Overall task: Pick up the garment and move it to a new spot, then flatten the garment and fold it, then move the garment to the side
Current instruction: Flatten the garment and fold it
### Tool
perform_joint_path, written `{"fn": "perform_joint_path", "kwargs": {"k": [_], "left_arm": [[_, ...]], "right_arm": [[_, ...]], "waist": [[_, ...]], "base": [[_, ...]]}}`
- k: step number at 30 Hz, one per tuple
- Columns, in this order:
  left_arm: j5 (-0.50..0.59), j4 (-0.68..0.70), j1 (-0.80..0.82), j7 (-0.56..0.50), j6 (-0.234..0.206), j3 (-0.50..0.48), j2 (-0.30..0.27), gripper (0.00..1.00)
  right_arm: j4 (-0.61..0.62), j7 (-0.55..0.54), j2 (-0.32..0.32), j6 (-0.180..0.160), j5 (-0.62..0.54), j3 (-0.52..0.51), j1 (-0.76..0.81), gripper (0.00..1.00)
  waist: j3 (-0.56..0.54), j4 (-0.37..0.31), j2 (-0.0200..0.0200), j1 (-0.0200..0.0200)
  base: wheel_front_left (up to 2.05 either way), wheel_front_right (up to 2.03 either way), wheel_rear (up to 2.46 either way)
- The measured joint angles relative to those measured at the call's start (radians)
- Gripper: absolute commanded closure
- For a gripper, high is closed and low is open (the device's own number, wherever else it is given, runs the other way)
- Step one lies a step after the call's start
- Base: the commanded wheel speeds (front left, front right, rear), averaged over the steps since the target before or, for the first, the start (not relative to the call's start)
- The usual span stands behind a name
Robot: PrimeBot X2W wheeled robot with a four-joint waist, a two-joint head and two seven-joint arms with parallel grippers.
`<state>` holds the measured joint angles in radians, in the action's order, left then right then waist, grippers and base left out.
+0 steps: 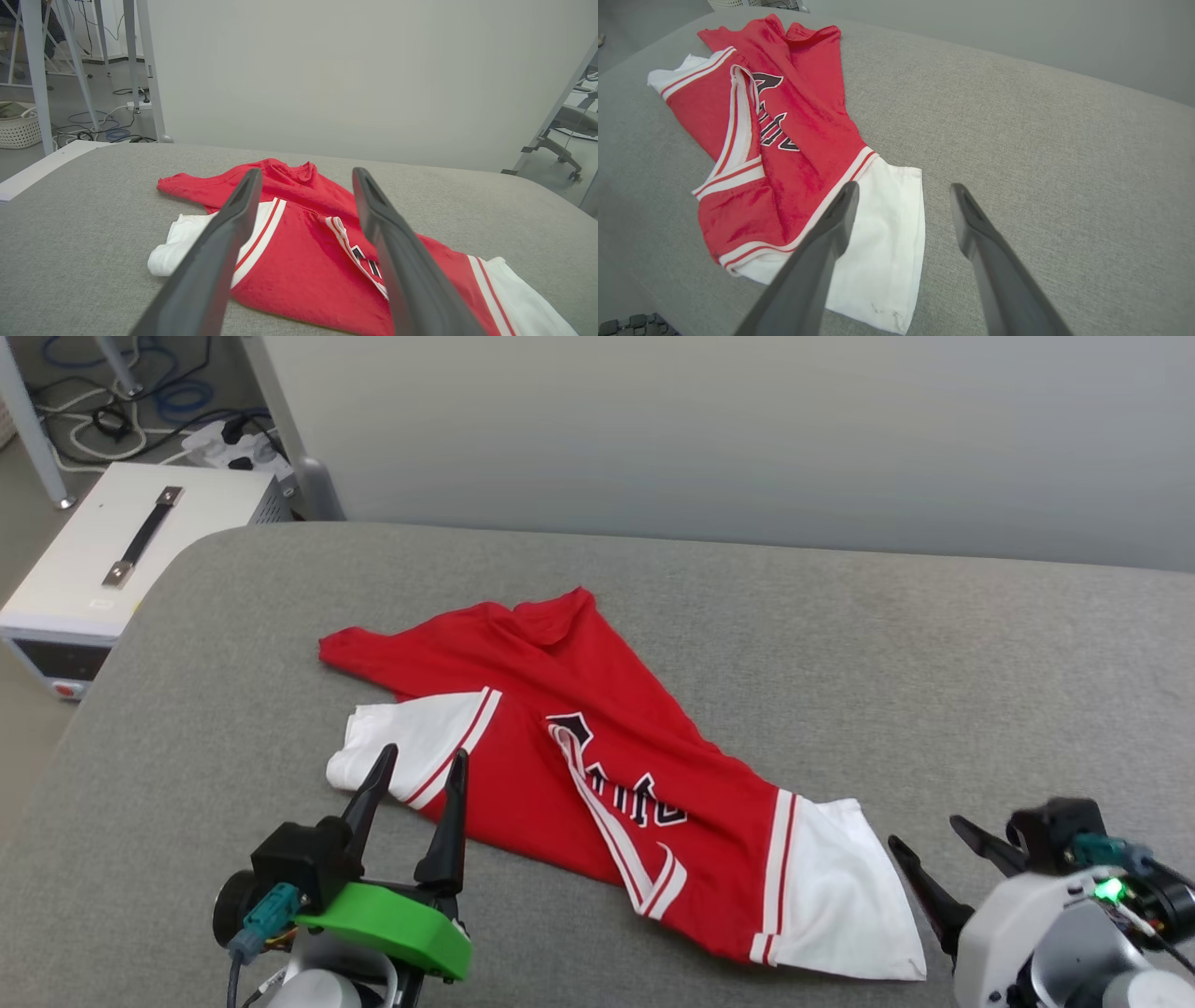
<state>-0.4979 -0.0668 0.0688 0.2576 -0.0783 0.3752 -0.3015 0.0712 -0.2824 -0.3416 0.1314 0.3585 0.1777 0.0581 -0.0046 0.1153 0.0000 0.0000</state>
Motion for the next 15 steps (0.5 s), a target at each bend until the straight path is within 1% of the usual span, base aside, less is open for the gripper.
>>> {"fn": "perform_joint_path", "kwargs": {"k": [3, 6, 10, 15], "left_arm": [[0.021, -0.01, 0.016, 0.0, 0.02, -0.019, 0.032, 0.0], [0.036, -0.022, 0.027, 0.0, 0.04, -0.037, 0.058, 0.0], [0.058, -0.038, 0.041, 0.0, 0.067, -0.057, 0.09, 0.0], [0.088, -0.05, 0.062, 0.0, 0.099, -0.079, 0.127, 0.0]], "right_arm": [[0.003, -0.115, -0.059, 0.0, 0.042, 0.092, -0.112, 0.0], [-0.031, -0.233, -0.085, 0.0, 0.086, 0.175, -0.233, 0.0], [-0.135, -0.359, -0.091, 0.0, 0.126, 0.247, -0.369, 0.0], [-0.278, -0.442, -0.094, 0.0, 0.14, 0.31, -0.49, 0.0]], "waist": [[0.025, 0.03, 0.0001, 0.0], [0.052, 0.061, 0.0, 0.0], [0.084, 0.106, 0.0, 0.0], [0.121, 0.163, 0.0, 0.0001]], "base": [[0.0, 0.0, 0.0], [0.0, 0.0, 0.0], [0.0, 0.0, 0.0], [0.0, 0.0, 0.0]]}}
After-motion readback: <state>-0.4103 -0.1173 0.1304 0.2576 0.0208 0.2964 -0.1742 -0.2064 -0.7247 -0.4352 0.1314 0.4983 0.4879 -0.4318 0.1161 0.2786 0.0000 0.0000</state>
